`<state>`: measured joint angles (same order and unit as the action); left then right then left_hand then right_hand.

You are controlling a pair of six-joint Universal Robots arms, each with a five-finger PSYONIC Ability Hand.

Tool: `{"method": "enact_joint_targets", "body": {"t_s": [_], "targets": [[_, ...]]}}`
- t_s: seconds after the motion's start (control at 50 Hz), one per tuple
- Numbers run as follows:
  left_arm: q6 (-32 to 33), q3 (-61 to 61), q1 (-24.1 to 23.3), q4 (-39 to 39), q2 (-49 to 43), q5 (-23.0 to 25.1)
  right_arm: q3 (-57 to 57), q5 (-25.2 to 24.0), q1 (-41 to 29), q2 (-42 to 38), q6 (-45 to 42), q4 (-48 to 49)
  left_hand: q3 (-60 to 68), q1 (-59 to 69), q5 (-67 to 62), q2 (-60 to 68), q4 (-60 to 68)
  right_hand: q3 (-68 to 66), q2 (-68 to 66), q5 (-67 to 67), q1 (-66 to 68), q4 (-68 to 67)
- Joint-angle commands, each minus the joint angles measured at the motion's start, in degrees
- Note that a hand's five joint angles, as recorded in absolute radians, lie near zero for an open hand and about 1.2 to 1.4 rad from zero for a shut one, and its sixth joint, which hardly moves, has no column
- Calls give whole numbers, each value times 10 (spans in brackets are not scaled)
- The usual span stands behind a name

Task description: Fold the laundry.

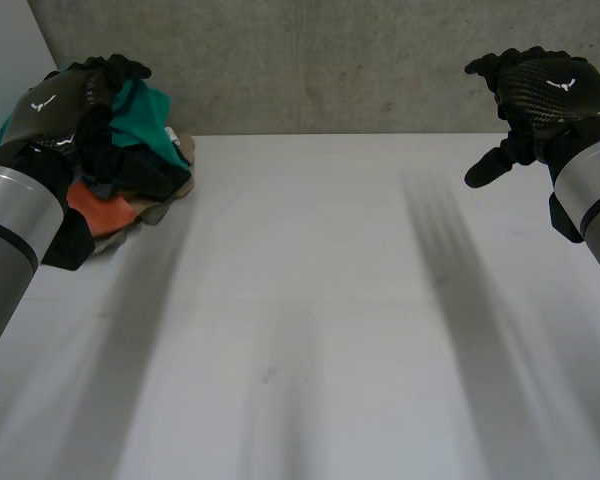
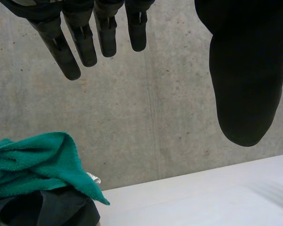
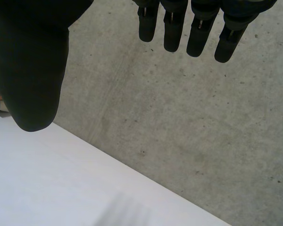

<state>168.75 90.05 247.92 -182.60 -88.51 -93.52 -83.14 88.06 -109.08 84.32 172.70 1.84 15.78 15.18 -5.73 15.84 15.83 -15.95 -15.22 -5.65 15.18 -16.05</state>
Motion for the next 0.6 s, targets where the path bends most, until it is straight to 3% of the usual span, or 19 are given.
{"method": "enact_joint_targets", "body": {"t_s": [0.02,0.34,0.44,0.6], "targets": [[0,0,0,0,3,0,0,0,0,1,0,0,-58,-52,57,-58,-58,60,52,56,-52,60],[10,-15,15,-39,4,-1,-3,-1,-1,0,-1,0,-58,-52,57,-58,-58,60,52,56,-52,60],[105,-70,98,-98,-64,-2,-4,-2,-1,0,-3,0,-58,-52,57,-58,-58,60,52,56,-52,60],[209,-217,129,-104,-241,-1,-11,-3,-1,0,-4,1,-58,-52,57,-58,-58,60,52,56,-52,60]]}}
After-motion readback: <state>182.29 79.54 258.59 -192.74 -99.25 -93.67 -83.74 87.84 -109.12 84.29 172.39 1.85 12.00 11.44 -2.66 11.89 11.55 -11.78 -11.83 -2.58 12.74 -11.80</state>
